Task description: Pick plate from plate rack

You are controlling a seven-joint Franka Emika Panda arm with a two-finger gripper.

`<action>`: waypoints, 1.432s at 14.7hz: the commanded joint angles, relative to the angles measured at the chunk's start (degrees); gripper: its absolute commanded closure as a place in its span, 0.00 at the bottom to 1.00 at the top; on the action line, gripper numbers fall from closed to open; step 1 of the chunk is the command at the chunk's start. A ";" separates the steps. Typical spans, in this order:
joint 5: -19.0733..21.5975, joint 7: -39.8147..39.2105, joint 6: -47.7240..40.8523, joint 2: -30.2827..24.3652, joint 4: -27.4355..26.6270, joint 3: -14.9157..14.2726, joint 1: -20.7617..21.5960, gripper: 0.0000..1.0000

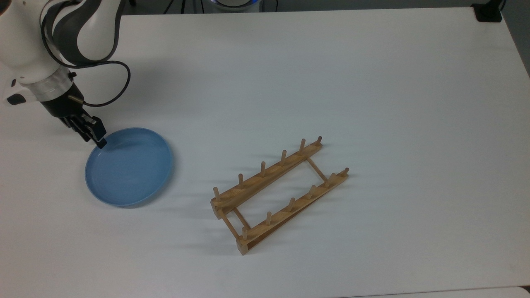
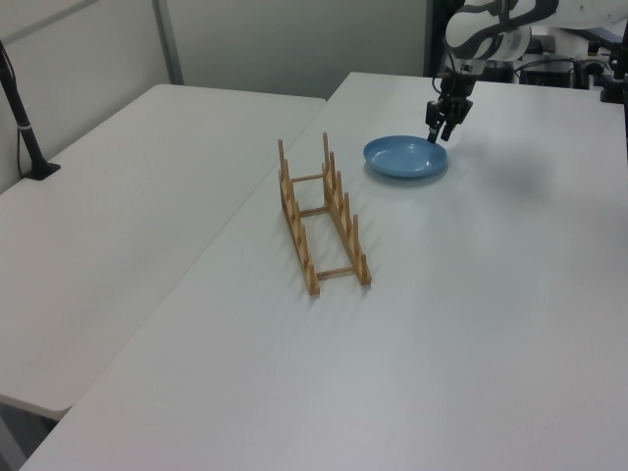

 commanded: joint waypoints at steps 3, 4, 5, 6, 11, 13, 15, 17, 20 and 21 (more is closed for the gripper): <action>0.01 -0.83 -0.62 -4.90 -0.13 -0.61 1.73 0.00; -0.43 -0.48 -2.63 -6.84 -0.21 -0.61 3.21 0.00; -4.18 1.87 -5.86 -9.73 -0.21 -0.70 5.58 0.00; -8.56 4.94 -8.07 -11.58 -0.21 -0.52 7.25 0.00; -24.50 15.33 -19.76 -20.28 -0.74 2.90 14.91 0.00; -26.44 15.61 -24.42 -23.98 -1.88 5.70 15.79 0.00; -28.64 15.69 -27.24 -26.79 -3.28 8.26 16.58 0.00; -28.65 15.61 -27.43 -28.21 -4.34 8.80 17.46 0.00; -28.65 15.61 -26.90 -28.92 -4.34 8.80 17.90 0.00; -28.65 15.61 -26.90 -28.92 -4.43 8.80 17.73 0.00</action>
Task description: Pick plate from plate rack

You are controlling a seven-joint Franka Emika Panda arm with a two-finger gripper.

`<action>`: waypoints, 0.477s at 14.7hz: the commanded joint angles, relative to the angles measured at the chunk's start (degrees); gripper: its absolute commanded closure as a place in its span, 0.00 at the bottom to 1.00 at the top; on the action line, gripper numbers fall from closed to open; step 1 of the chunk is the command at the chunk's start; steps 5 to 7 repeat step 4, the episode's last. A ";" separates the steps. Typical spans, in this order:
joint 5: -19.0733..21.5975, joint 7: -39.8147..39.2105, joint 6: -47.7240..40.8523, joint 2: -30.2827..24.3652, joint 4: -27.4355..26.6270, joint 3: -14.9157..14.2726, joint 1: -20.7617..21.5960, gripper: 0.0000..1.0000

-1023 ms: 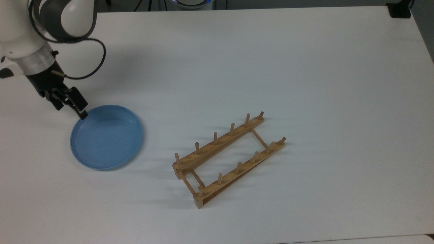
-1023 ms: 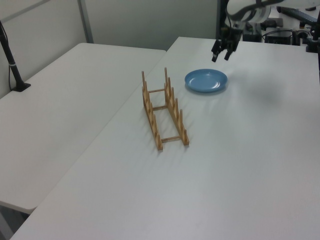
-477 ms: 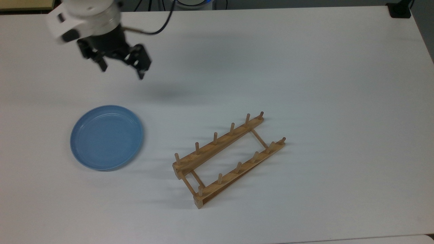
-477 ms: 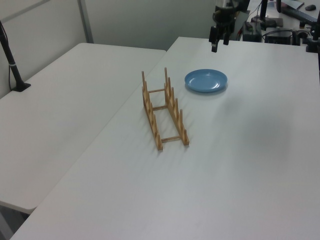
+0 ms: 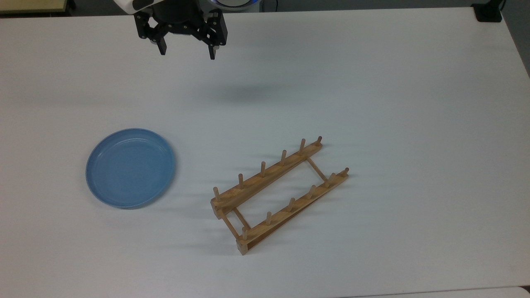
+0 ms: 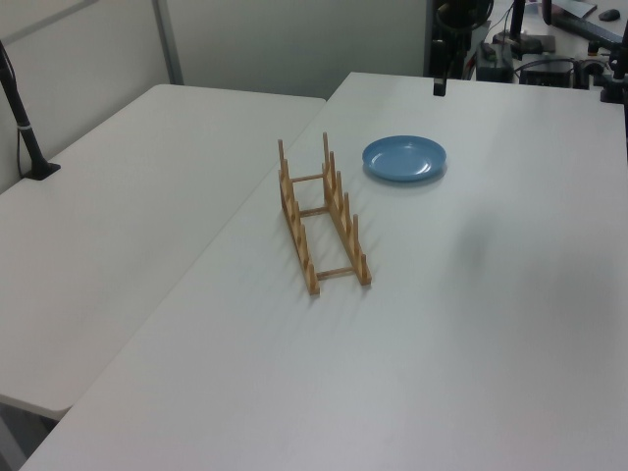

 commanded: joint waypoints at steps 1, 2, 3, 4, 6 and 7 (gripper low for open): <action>-1.11 0.56 0.67 -1.98 -3.04 -0.14 0.28 0.00; -1.02 0.65 0.59 -1.98 -3.13 -0.23 0.28 0.00; -1.02 0.65 0.50 -1.98 -3.13 -0.23 0.28 0.00; -1.02 0.65 0.58 -1.98 -3.05 -0.23 0.28 0.00; -1.02 0.65 0.58 -1.98 -3.05 -0.23 0.28 0.00; -1.02 0.65 0.58 -1.98 -3.05 -0.23 0.28 0.00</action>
